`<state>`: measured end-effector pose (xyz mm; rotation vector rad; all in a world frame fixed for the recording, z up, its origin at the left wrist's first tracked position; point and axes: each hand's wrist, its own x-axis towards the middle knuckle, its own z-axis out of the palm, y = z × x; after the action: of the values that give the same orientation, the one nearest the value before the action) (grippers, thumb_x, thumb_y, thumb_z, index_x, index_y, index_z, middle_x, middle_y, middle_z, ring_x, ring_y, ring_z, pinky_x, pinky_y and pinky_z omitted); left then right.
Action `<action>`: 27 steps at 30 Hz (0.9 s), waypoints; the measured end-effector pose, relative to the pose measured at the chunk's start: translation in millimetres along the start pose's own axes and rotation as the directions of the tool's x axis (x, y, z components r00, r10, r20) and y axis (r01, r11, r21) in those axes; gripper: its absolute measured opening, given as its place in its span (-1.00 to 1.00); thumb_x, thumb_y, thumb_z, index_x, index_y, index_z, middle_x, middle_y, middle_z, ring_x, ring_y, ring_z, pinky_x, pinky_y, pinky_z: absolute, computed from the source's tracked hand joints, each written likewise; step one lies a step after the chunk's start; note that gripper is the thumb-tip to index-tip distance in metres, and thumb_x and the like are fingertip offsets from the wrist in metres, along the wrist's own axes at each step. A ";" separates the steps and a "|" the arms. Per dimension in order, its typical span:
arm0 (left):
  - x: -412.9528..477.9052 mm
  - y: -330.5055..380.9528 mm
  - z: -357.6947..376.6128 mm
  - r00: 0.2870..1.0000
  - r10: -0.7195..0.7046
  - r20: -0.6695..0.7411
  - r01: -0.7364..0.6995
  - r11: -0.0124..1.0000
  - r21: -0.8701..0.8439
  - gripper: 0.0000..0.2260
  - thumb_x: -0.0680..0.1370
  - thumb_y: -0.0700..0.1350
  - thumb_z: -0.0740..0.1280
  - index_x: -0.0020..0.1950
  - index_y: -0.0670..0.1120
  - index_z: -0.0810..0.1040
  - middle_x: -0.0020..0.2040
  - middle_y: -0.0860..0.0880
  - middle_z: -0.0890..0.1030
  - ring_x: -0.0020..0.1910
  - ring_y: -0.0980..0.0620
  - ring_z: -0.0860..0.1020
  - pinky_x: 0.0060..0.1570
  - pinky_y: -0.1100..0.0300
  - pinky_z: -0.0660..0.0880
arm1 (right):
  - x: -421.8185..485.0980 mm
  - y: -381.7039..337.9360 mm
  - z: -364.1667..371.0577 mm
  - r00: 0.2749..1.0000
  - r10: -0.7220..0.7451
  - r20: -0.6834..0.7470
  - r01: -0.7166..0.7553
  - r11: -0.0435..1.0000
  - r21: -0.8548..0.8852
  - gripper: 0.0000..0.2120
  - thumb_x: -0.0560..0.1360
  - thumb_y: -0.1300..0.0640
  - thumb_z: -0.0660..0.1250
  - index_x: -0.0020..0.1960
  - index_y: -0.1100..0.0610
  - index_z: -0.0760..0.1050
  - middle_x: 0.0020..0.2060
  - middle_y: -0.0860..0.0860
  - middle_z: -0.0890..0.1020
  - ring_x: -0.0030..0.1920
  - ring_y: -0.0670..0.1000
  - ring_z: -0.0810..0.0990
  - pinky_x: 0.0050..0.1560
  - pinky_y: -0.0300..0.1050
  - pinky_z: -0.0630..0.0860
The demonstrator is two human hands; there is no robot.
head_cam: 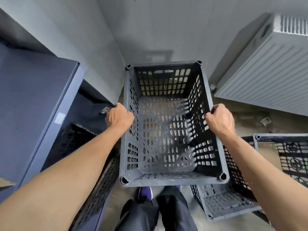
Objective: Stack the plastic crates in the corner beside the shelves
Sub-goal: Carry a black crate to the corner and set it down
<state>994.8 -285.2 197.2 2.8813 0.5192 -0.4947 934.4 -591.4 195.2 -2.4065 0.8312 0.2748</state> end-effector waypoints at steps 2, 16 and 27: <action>11.9 9.5 -1.9 1.000 -0.009 0.002 0.009 1.000 0.005 -0.63 0.57 -0.06 0.29 0.29 -0.23 0.39 0.17 -0.26 0.59 0.17 -0.27 0.54 0.02 -0.05 0.44 | 16.9 -11.9 -0.3 1.000 -0.013 0.001 0.013 1.000 0.009 -0.87 0.41 0.25 0.22 -0.10 0.24 0.51 -0.21 0.13 0.62 -0.19 0.20 0.59 -0.17 -0.01 0.46; 159.4 55.9 1.9 0.994 -0.033 0.105 0.039 0.998 -0.055 -0.68 0.57 -0.08 0.30 0.23 -0.23 0.37 0.13 -0.27 0.59 0.12 -0.28 0.56 -0.09 0.01 0.41 | 139.4 -97.5 22.8 1.000 0.008 0.027 -0.008 1.000 -0.010 -0.69 0.46 0.19 0.27 0.18 0.27 0.51 0.02 0.24 0.63 -0.03 0.25 0.60 0.05 0.10 0.58; 218.8 58.2 27.4 0.968 -0.084 0.237 0.092 0.996 -0.023 -0.60 0.58 -0.05 0.31 0.30 -0.27 0.33 0.21 -0.30 0.57 0.21 -0.29 0.53 0.07 -0.02 0.47 | 210.9 -139.3 54.7 0.988 0.060 0.142 -0.054 0.998 -0.043 -0.54 0.50 0.13 0.27 0.38 0.20 0.46 0.19 0.23 0.59 0.15 0.26 0.58 0.24 0.19 0.54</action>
<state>1201.5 -277.7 101.2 2.7251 0.6097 -0.8216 1185.8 -575.9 136.9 -2.3693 0.8364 0.4852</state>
